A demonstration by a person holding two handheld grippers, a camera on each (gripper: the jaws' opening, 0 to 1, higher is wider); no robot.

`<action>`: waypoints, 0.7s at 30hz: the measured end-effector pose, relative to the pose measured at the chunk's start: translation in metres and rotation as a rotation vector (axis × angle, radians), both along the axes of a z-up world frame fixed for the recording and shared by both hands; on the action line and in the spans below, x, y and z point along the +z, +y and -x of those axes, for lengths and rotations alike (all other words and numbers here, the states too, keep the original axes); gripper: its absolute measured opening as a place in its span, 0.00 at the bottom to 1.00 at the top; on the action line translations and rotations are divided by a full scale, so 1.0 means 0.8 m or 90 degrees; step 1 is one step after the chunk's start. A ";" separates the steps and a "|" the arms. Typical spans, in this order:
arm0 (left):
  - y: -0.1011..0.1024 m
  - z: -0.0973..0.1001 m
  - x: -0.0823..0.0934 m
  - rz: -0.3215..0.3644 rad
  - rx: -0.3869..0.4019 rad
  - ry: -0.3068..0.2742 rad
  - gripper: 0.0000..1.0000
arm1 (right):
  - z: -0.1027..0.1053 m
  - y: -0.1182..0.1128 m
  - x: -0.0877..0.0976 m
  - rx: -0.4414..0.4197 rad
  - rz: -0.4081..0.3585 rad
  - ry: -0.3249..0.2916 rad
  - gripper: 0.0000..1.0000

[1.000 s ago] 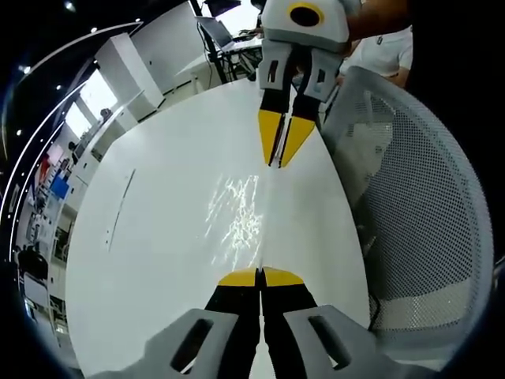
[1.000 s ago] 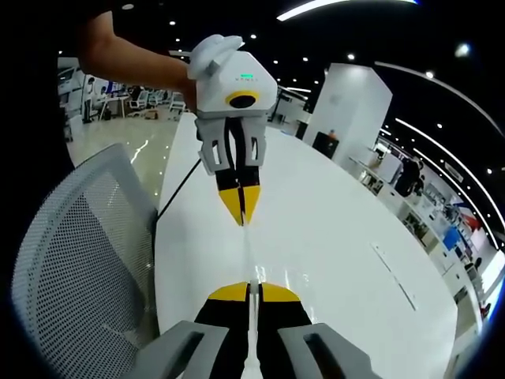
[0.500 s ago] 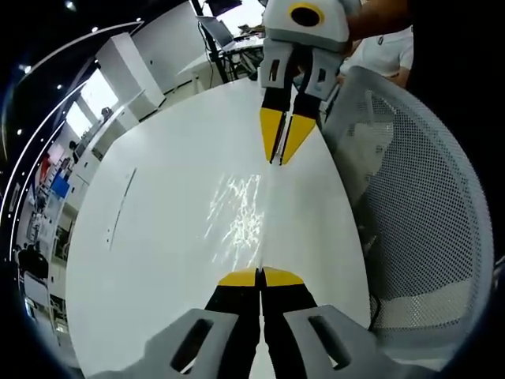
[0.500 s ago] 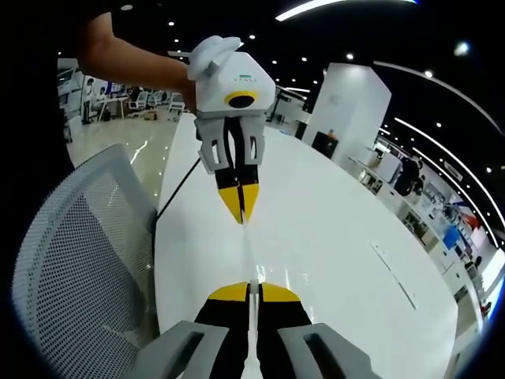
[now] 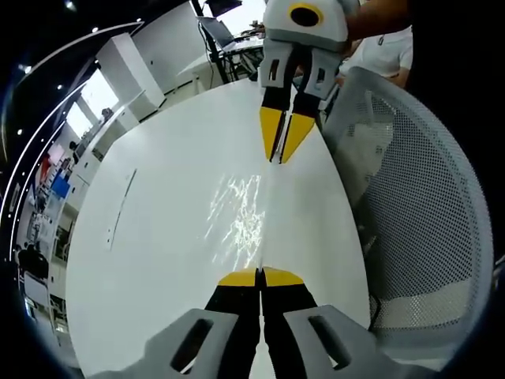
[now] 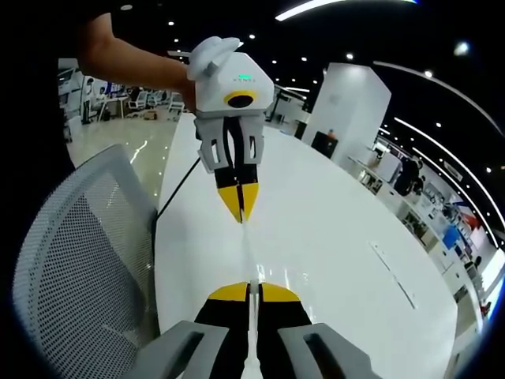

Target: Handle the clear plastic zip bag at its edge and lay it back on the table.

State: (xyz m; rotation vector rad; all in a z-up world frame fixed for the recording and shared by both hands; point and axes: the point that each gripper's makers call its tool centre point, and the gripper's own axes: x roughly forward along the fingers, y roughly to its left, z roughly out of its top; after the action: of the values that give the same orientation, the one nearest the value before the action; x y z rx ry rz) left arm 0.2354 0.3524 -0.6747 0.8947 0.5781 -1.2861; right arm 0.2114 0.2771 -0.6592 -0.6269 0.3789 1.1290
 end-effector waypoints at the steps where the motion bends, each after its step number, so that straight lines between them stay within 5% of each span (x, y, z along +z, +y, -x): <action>1: 0.000 0.000 0.000 -0.001 0.000 0.000 0.00 | 0.001 0.000 0.000 0.000 0.001 0.000 0.00; 21: 0.005 -0.002 0.000 0.000 0.007 -0.005 0.00 | -0.002 -0.004 0.001 -0.006 -0.002 0.001 0.00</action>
State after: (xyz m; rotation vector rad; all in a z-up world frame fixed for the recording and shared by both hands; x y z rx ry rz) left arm 0.2373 0.3563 -0.6744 0.8943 0.5767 -1.2719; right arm 0.2133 0.2740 -0.6587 -0.6217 0.3809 1.1201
